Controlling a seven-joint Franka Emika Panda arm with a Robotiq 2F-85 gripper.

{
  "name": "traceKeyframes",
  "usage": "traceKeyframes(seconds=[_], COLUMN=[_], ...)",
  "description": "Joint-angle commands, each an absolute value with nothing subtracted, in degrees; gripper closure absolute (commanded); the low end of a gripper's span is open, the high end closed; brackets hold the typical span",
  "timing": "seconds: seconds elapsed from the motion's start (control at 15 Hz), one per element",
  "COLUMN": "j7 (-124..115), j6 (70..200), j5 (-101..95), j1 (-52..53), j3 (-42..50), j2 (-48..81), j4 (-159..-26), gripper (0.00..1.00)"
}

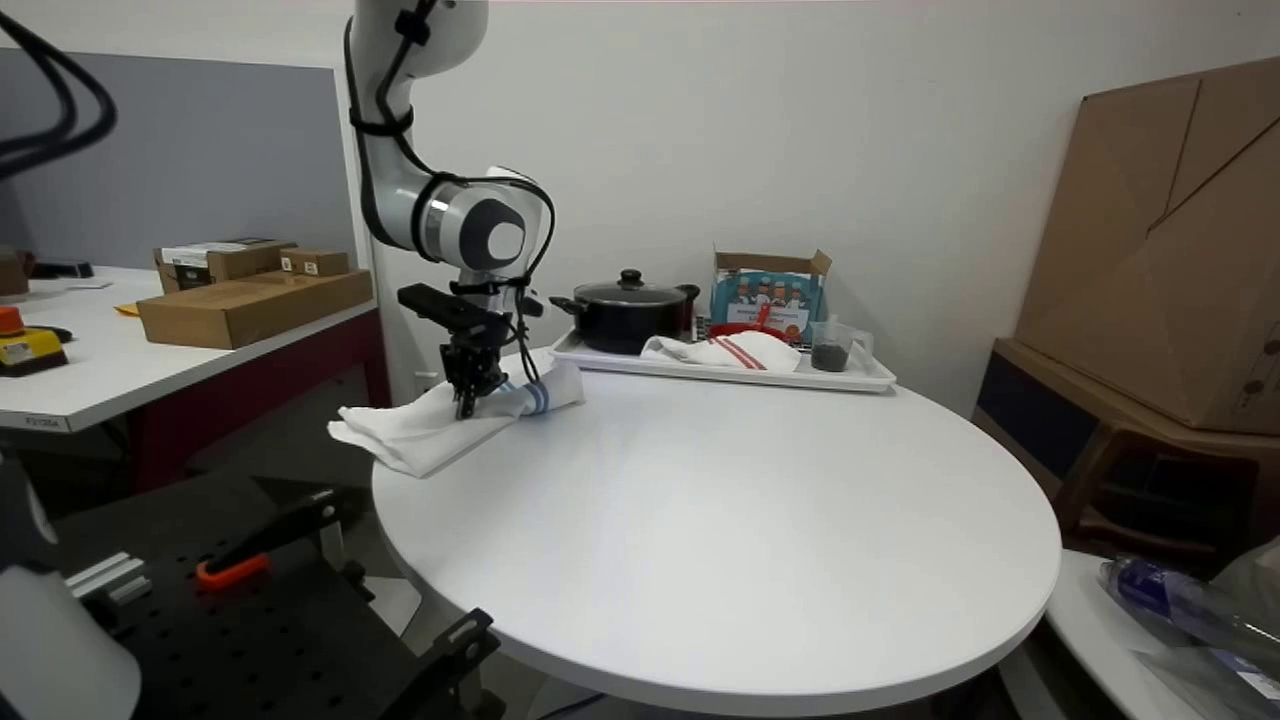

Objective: Wipe the table top with the white and blue towel

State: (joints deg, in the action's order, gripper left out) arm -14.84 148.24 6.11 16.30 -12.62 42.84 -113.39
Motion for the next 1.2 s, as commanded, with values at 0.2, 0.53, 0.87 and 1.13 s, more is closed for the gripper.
traceKeyframes(seconds=[0.2, 0.53, 0.87, 1.13], j7=[-5.64, -3.34, -5.38, -6.48], j6=[157.39, 156.59, 151.07, 145.67], j5=[9.09, 9.28, 9.89, 9.11], j1=[13.54, 11.92, 9.88, 8.06], j3=[-19.47, -20.98, -16.47, -10.16], j2=[36.53, 36.23, 40.19, 44.43], j4=[-127.65, -129.03, -121.24, -113.67], gripper=[0.99, 0.99, 0.99, 0.99])
